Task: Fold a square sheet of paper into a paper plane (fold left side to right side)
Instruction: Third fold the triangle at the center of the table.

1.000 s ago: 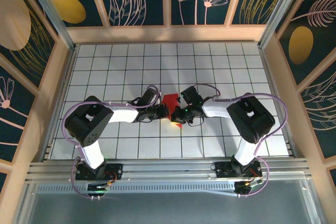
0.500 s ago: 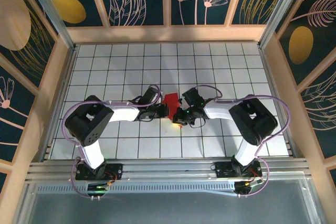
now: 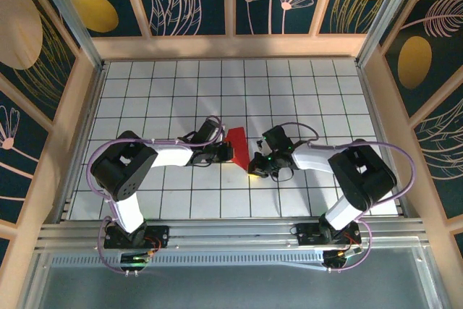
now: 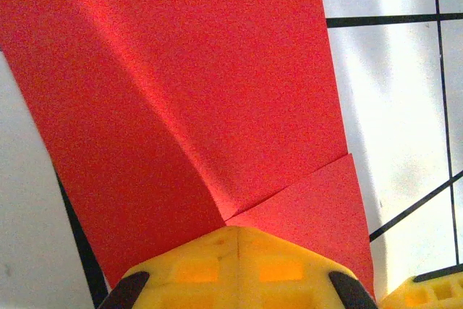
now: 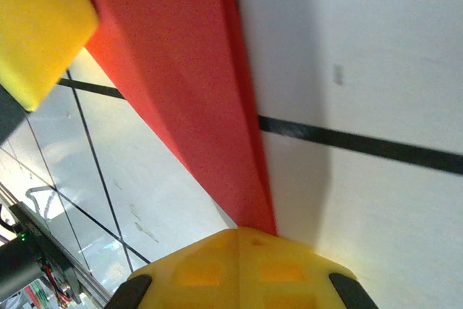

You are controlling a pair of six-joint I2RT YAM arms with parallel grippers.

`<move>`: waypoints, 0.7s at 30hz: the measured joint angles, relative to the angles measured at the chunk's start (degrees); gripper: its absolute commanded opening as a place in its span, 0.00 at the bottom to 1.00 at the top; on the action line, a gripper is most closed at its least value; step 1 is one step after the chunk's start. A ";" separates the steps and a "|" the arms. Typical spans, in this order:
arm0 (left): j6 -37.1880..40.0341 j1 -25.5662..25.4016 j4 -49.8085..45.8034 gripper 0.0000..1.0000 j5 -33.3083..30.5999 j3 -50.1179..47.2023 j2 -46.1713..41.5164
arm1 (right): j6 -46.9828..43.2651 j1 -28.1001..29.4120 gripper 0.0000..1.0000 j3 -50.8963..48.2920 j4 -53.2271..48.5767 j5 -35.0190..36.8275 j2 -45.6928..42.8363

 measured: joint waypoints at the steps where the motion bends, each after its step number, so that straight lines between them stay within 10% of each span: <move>1: 0.00 0.00 0.00 0.00 -0.07 0.00 0.00 | -0.17 -0.35 0.00 -0.42 -0.35 0.00 -0.52; 8: 0.24 -0.02 0.00 0.00 -0.76 0.15 0.00 | -2.86 -2.86 0.00 -1.14 -6.29 0.79 -3.80; 21: -2.10 2.08 -3.19 0.35 -0.57 3.34 -5.29 | -18.36 -7.76 0.50 2.23 -5.07 2.56 -8.13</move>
